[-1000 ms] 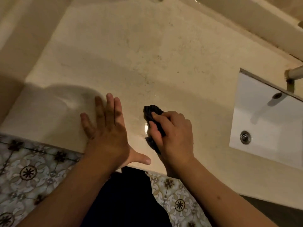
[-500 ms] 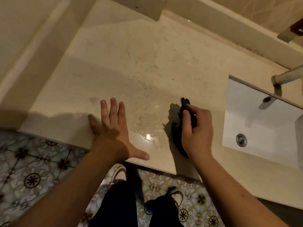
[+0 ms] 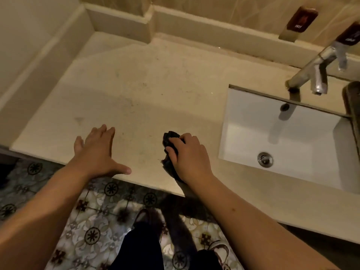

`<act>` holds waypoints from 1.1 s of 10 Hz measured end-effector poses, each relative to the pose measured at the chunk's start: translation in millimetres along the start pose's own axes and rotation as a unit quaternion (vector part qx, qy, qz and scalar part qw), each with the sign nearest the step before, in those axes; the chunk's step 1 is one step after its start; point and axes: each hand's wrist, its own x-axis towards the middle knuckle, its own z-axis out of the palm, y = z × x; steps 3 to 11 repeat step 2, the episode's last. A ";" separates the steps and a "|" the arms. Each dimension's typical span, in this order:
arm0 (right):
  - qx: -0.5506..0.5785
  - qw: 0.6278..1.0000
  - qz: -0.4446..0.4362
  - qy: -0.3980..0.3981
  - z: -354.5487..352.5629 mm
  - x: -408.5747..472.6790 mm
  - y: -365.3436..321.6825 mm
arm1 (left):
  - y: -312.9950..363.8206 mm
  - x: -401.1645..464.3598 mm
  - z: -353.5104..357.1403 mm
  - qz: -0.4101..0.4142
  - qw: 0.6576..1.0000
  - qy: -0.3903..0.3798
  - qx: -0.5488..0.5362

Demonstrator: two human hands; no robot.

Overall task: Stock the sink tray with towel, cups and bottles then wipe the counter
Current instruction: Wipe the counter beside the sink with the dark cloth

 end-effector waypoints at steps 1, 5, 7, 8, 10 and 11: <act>0.085 0.995 -0.020 -0.048 -30.8 -20.2 22.9 | 34.7 -21.6 -0.5 -0.012 1.000 0.025 -0.012; 0.150 0.988 -0.035 -0.028 -64.7 -53.8 56.3 | 79.2 -54.6 6.3 0.025 0.996 0.045 -0.066; 0.150 0.988 -0.035 -0.028 -64.7 -53.8 56.3 | 79.2 -54.6 6.3 0.025 0.996 0.045 -0.066; 0.150 0.988 -0.035 -0.028 -64.7 -53.8 56.3 | 79.2 -54.6 6.3 0.025 0.996 0.045 -0.066; 0.150 0.988 -0.035 -0.028 -64.7 -53.8 56.3 | 79.2 -54.6 6.3 0.025 0.996 0.045 -0.066; 0.150 0.988 -0.035 -0.028 -64.7 -53.8 56.3 | 79.2 -54.6 6.3 0.025 0.996 0.045 -0.066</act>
